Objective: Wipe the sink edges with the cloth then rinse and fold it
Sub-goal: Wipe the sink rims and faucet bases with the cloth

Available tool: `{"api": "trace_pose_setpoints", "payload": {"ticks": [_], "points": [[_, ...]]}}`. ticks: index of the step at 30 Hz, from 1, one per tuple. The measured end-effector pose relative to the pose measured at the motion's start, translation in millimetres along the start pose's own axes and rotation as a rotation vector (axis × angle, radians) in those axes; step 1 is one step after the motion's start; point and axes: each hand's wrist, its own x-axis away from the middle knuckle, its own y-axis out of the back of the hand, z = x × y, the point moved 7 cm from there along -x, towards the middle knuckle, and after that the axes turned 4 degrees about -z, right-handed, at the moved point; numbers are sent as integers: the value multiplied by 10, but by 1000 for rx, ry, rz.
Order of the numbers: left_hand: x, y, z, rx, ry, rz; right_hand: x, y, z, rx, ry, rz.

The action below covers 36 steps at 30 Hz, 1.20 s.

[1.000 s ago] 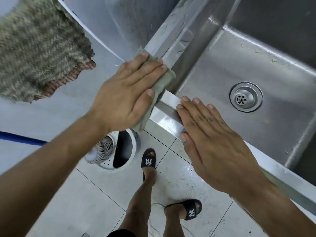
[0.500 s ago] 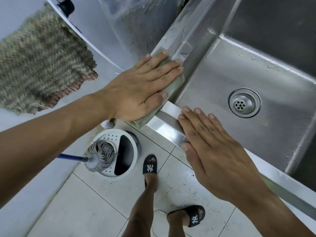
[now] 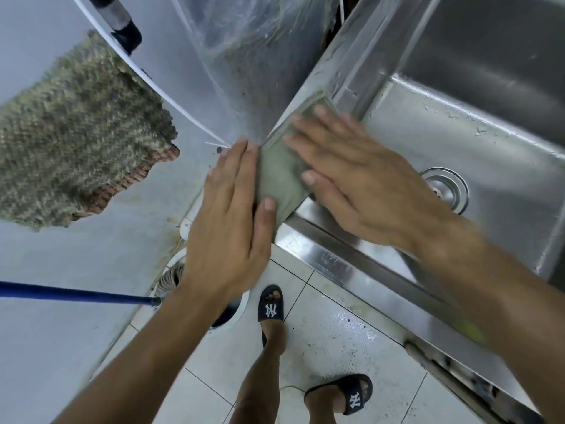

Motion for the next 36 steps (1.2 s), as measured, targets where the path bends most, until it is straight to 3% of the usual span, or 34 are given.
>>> {"api": "trace_pose_setpoints", "payload": {"ticks": [2, 4, 10, 12, 14, 16, 18, 25, 31, 33, 36], "points": [[88, -80, 32, -17, 33, 38, -142, -197, 33, 69, 118, 135], [86, -106, 32, -39, 21, 40, -189, -270, -12, 86, 121, 157], [42, -117, -34, -247, -17, 63, -215, -246, -53, 88, -283, 2], [-10, -110, -54, -279, -58, 82, -214, -225, -19, 62, -311, -29], [-91, -134, -66, -269, -99, 117, -296, -119, -51, 80, -131, -36], [-129, -155, -65, -268, -119, 137, -360, -143, -106, 136, 147, 85], [-128, -160, -62, -274, -120, 127, -408, -186, -256, 138, 241, 181], [-158, -152, -100, -299, -156, 159, -557, -140, -497, -30, -282, -16], [-311, -187, -91, -261, -295, 264, -608, -101, -502, 119, 113, 99], [-320, -193, -86, -247, -295, 267, -653, -112, -576, 113, 68, 81], [-307, -189, -102, -270, -283, 270, -734, -82, -606, -5, -175, -41]]}}
